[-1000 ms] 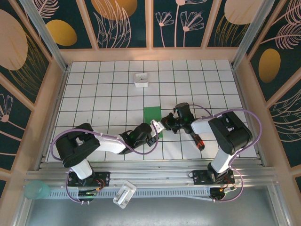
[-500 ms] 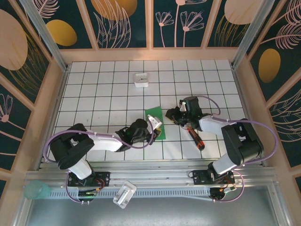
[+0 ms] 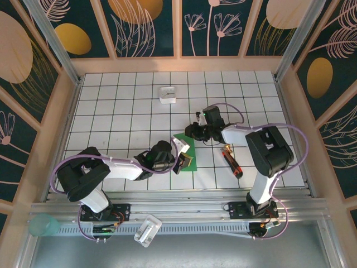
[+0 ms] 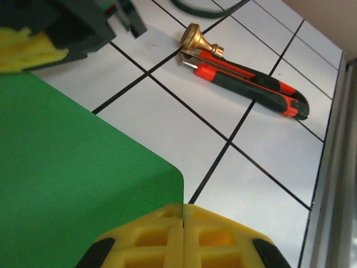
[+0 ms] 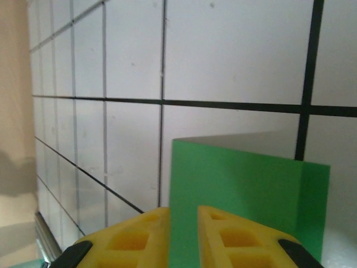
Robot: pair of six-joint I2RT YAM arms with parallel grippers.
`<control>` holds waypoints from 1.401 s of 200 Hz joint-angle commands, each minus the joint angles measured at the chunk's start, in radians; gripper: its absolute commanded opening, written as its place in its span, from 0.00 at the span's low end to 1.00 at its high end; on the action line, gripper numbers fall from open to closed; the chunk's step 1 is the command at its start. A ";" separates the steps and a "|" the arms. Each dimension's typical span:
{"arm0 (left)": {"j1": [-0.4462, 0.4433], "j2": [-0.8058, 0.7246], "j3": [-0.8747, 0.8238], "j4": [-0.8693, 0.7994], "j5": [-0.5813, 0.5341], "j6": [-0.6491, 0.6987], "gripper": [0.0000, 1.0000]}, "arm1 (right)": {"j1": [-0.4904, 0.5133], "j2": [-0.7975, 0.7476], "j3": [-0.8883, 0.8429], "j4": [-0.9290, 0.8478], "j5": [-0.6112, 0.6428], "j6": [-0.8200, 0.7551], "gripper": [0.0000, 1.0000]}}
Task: Fold a paper plane with a square sheet of paper (pick it up from the middle)
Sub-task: Fold the triangle a second time at the center of the table.
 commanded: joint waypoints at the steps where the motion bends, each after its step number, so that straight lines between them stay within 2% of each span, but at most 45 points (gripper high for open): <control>1: 0.015 -0.002 -0.020 0.068 0.055 -0.045 0.00 | -0.011 0.040 0.035 -0.038 -0.002 -0.076 0.19; 70: 0.076 0.044 -0.009 0.103 0.090 -0.075 0.00 | -0.016 0.095 0.027 -0.085 0.019 -0.169 0.17; 160: 0.165 0.103 0.020 0.108 0.159 -0.099 0.00 | -0.017 0.091 -0.002 -0.081 0.041 -0.181 0.16; 280: 0.183 0.103 -0.050 0.128 0.144 -0.106 0.00 | -0.016 0.095 -0.009 -0.087 0.055 -0.183 0.16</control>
